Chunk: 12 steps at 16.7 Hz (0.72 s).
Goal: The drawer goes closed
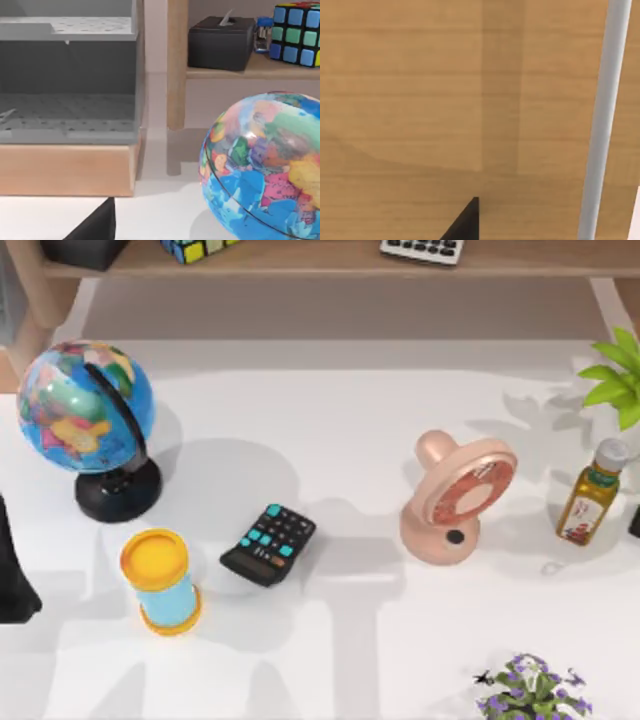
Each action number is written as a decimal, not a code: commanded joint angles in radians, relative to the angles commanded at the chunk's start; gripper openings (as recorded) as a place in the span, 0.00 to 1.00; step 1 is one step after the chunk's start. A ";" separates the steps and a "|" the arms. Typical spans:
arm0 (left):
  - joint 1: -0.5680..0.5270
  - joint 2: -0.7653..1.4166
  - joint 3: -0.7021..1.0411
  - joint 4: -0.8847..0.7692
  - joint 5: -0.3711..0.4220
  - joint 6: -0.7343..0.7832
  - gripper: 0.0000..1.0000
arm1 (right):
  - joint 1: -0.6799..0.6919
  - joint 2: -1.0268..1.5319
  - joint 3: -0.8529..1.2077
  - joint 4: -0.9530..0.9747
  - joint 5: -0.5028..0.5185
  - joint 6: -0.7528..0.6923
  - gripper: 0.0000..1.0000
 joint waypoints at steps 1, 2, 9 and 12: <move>0.000 0.000 0.000 0.000 0.000 0.000 1.00 | 0.000 0.000 0.000 0.000 0.000 0.000 0.47; 0.000 0.000 0.000 0.000 0.000 0.000 1.00 | 0.000 0.000 0.000 0.000 0.000 0.000 0.40; 0.000 0.000 0.000 0.000 0.000 0.000 1.00 | 0.000 0.000 0.000 0.000 0.000 0.000 0.00; 0.000 0.000 0.000 0.000 0.000 0.000 1.00 | 0.000 0.000 0.000 0.000 0.000 0.000 0.00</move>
